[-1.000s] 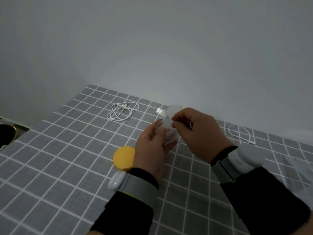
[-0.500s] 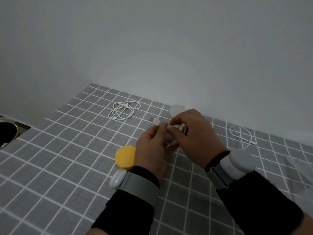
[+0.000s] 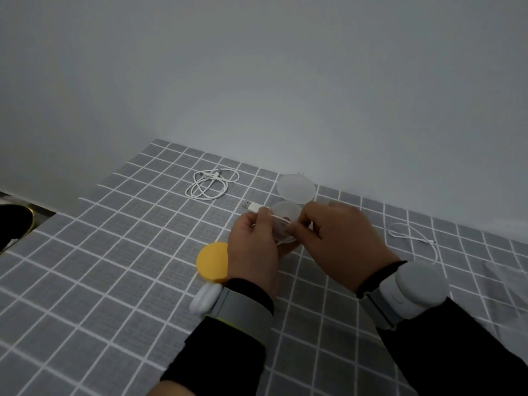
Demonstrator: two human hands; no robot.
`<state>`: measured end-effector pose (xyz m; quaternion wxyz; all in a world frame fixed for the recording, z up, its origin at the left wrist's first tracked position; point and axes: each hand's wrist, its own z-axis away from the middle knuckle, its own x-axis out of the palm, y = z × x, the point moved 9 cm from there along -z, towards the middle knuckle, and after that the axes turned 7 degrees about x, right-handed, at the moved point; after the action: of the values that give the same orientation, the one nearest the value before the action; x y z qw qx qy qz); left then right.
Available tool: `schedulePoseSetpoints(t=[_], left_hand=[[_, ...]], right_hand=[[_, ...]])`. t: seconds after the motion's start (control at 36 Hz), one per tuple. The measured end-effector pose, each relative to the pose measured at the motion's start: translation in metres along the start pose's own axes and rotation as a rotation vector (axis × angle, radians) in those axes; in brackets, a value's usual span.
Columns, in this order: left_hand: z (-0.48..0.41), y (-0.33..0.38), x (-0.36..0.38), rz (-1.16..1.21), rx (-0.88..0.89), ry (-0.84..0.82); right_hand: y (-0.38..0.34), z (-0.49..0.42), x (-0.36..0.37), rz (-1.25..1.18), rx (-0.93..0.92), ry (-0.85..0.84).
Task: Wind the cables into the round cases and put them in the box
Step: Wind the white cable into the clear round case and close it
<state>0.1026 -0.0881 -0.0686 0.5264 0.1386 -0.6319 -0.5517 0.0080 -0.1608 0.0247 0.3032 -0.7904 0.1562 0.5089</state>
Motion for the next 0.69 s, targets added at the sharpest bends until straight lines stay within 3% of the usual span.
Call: schedulePoseSetpoints(t=[0.17, 0.31, 0.53, 0.69], left_hand=[[-0.001, 0.002, -0.004, -0.032, 0.032, 0.028], [-0.003, -0.003, -0.005, -0.074, 0.022, 0.021], [-0.003, -0.003, -0.002, -0.068, -0.003, -0.028], [-0.001, -0.004, 0.0, -0.018, -0.035, -0.022]], right_hand=[[0.001, 0.001, 0.008, -0.001, 0.021, -0.118], [0.017, 0.001, 0.015, -0.123, 0.195, -0.19], [0.027, 0.001, 0.022, -0.363, 0.348, -0.211], [0.027, 0.0, 0.017, -0.477, 0.327, -0.2]])
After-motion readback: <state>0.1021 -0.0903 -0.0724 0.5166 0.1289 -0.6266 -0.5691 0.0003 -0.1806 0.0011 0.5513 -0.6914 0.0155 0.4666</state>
